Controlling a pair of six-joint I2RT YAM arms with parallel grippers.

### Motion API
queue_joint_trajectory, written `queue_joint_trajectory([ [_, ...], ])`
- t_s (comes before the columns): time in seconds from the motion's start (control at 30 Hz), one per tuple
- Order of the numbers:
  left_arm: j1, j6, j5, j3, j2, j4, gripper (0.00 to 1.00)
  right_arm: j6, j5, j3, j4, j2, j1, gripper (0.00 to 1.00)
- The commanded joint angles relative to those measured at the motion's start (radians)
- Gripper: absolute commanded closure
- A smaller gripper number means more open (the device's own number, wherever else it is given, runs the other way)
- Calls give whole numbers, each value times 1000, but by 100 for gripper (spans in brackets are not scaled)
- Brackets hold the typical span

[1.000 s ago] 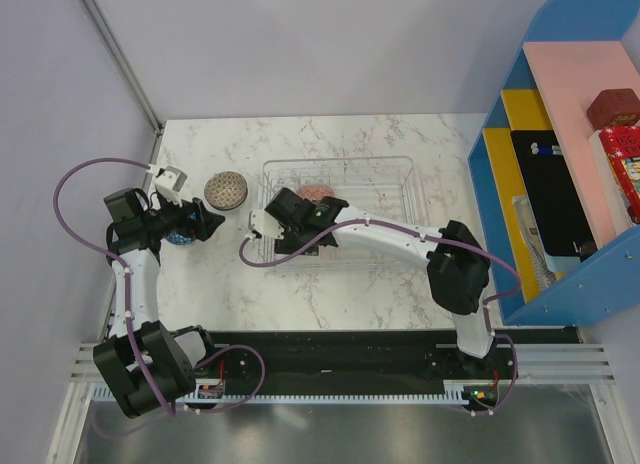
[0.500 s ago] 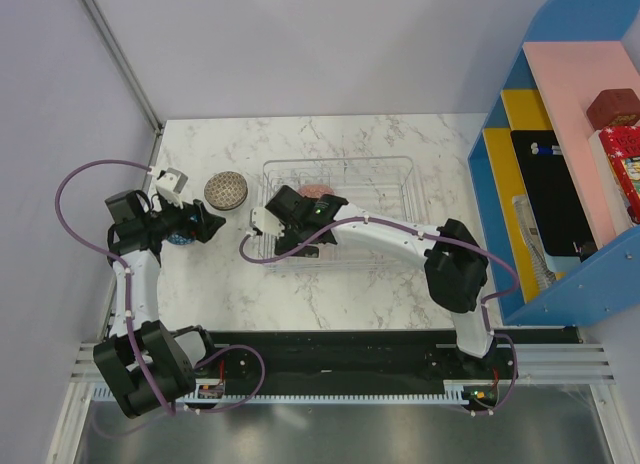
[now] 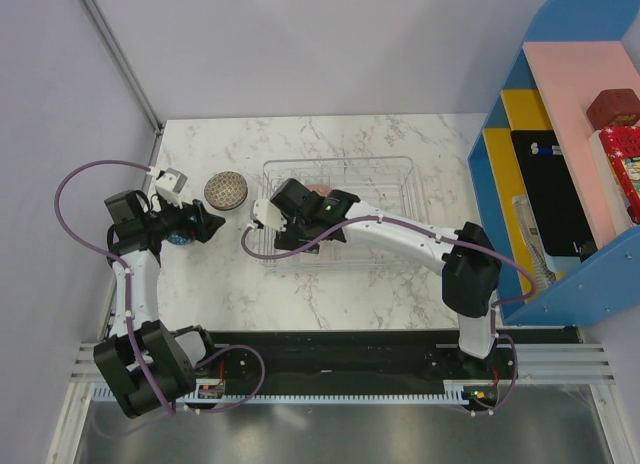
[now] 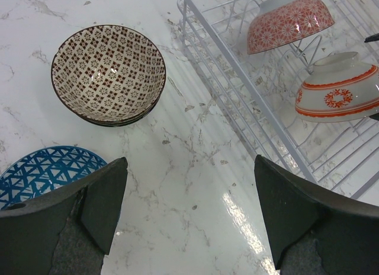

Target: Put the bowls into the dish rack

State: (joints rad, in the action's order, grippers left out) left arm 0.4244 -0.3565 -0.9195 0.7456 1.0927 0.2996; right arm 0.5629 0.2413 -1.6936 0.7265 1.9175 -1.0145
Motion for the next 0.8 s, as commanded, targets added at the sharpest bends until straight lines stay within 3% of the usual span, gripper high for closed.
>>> queue_joint_trajectory([
  [0.0,8,5,-30,-6,-16,-31,7,-46,-48,12,-6,-52,22,18],
  [0.17,8,7,-32,-5,-17,-31,7,-58,-111,23,4,-45,54,25],
  [0.5,10,5,-32,-5,-19,-33,7,-87,-230,31,2,12,108,25],
  [0.77,10,4,-32,-5,-14,-33,7,-89,-240,32,8,44,123,26],
])
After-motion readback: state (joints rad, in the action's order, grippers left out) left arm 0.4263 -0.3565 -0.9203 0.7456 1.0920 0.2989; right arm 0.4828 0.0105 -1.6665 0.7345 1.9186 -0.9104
